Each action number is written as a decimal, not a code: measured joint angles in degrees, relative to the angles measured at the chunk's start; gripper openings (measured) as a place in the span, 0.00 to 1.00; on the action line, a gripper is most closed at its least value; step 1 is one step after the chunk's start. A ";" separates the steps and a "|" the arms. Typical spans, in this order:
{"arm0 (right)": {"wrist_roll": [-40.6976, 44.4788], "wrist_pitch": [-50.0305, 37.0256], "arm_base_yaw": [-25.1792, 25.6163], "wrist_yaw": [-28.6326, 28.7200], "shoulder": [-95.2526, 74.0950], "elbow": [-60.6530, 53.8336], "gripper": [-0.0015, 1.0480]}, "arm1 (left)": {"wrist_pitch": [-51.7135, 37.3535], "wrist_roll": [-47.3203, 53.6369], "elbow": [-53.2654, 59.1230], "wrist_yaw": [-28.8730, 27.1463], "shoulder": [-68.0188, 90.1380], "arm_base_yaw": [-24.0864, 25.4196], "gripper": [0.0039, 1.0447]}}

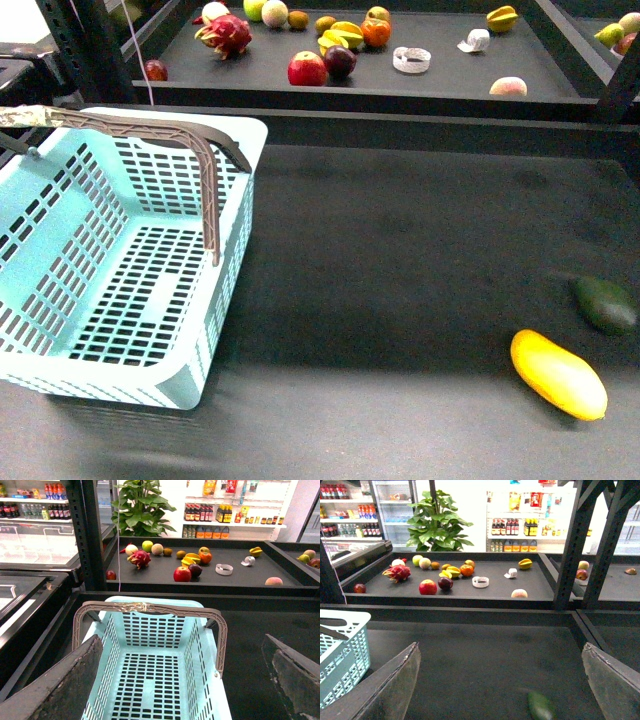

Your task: Pick mango with right arm and hold basket with left

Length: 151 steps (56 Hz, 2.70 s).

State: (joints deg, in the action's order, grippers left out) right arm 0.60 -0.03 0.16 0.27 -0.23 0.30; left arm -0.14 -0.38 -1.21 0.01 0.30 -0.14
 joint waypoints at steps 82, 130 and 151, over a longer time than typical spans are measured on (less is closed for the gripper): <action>0.00 0.00 -0.04 0.02 0.00 0.00 0.92 | -33.81 -58.60 -13.55 -25.59 67.93 -2.60 0.92; 0.00 0.00 -0.04 0.02 0.00 0.00 0.92 | -33.90 -70.71 -58.82 -18.16 122.66 -6.01 0.92; 0.00 0.00 -0.04 0.00 0.00 0.00 0.92 | -33.83 -70.69 -60.96 -17.77 123.78 -5.64 0.33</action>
State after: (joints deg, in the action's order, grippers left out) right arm 0.60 -0.03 0.12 0.27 -0.23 0.30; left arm -33.98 -71.07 -62.17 -17.76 124.07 -5.78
